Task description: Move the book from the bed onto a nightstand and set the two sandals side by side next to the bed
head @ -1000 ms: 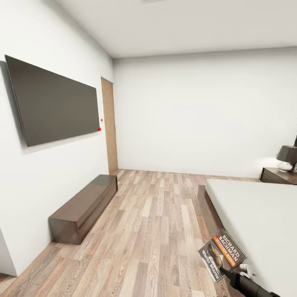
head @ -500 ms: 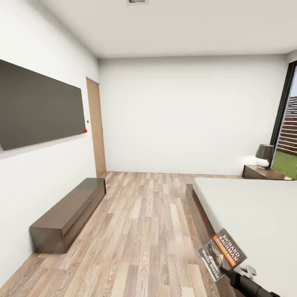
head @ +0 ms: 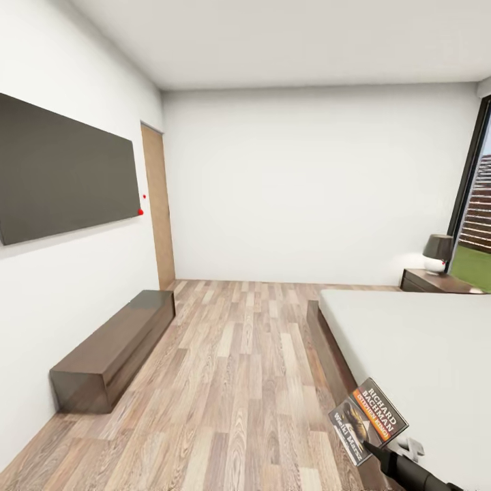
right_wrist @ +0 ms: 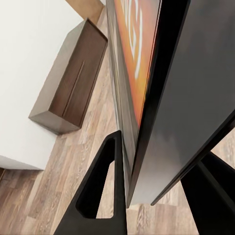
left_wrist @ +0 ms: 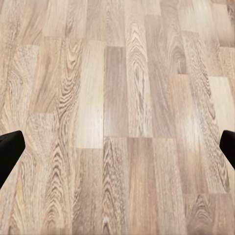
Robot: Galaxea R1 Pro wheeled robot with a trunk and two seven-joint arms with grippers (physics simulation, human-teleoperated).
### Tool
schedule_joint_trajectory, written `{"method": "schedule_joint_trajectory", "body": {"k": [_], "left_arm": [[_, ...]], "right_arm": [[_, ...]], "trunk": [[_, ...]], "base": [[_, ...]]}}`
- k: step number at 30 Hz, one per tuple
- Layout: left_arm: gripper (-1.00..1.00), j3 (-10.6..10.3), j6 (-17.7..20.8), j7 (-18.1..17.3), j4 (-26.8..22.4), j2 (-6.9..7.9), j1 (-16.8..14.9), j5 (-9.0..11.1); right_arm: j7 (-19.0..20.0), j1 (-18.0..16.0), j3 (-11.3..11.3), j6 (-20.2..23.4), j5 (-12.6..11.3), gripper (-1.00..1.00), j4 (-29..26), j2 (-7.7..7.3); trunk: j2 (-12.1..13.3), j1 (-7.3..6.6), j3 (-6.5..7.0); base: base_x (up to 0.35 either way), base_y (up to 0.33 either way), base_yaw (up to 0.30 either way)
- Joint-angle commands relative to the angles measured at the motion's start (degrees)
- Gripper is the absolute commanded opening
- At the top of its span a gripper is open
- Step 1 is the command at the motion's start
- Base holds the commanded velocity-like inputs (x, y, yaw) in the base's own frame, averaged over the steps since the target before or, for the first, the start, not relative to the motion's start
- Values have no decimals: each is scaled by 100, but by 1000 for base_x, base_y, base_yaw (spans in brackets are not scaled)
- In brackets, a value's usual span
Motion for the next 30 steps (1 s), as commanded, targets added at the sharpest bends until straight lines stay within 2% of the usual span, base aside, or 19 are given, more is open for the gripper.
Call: {"method": "schedule_joint_trajectory", "body": {"k": [1, 30], "left_arm": [[100, -47, -16, -23, 6, 2, -5, 61], [100, -47, -16, -23, 6, 2, -5, 61]], "right_arm": [[15, -5, 26, -13, -29, -100, 4, -2], [16, -11, 25, -13, -29, -100, 4, -2]], "trunk": [[-8, 1, -19], [-8, 1, -281]], "base": [[0, 0, 0], [0, 0, 0]]}}
